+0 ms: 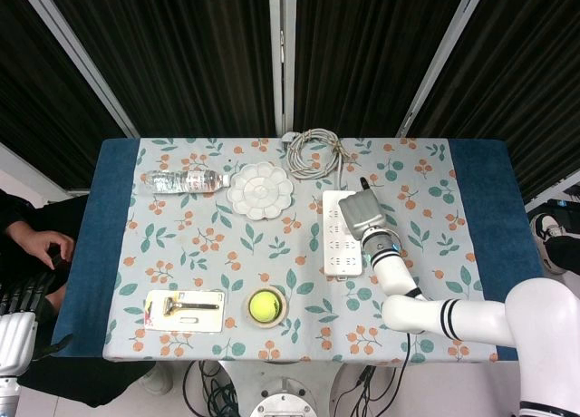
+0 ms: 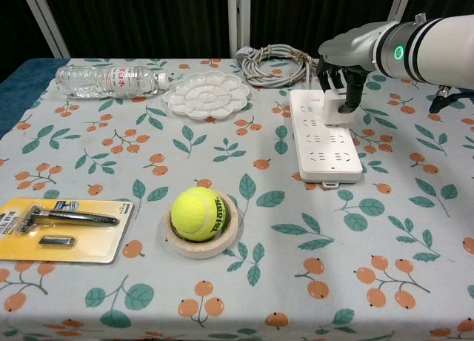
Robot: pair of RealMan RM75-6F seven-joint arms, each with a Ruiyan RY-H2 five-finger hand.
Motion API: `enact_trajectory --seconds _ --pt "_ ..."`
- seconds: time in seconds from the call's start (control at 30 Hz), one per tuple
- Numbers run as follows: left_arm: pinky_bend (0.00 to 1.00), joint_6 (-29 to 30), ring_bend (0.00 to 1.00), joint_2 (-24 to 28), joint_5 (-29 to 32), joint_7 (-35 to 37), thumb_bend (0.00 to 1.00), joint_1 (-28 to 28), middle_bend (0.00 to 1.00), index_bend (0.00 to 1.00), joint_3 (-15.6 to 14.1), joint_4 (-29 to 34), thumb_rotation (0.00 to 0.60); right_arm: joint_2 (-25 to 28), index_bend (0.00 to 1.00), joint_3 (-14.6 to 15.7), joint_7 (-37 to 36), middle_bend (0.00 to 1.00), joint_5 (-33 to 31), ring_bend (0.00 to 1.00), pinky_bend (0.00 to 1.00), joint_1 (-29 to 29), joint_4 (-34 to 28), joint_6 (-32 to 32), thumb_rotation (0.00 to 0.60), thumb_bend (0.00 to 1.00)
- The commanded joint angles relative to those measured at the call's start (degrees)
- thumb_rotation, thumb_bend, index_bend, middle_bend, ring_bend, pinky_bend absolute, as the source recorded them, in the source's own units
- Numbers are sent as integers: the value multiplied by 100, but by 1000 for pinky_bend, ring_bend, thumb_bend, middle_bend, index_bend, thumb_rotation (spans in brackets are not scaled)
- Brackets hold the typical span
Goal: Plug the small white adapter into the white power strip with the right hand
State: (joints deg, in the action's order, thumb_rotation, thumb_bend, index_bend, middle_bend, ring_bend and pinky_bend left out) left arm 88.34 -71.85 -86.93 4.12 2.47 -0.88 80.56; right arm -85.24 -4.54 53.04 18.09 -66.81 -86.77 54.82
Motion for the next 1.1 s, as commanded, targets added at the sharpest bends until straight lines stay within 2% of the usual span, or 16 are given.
enact_trajectory --seconds 0.03,0.7,0.87,1.1 --pt "0 -1 0 -11 1 16 84 3 0 64 -1 -20 600 -27 735 12 9 638 -10 403 0 1 22 1 600 370" --pt "0 -2 0 -57 9 80 84 26 0 64 -11 -104 600 -182 730 57 33 636 -4 408 0 34 181 -34 600 370" --pt "0 -2 0 -59 -1 76 84 20 0 64 -9 -103 600 -109 622 83 51 584 -36 404 0 49 95 -54 600 368" --pt "0 21 0 -60 -9 69 84 31 0 64 -9 -99 600 -63 457 86 5 501 -31 348 0 79 34 -64 600 352"
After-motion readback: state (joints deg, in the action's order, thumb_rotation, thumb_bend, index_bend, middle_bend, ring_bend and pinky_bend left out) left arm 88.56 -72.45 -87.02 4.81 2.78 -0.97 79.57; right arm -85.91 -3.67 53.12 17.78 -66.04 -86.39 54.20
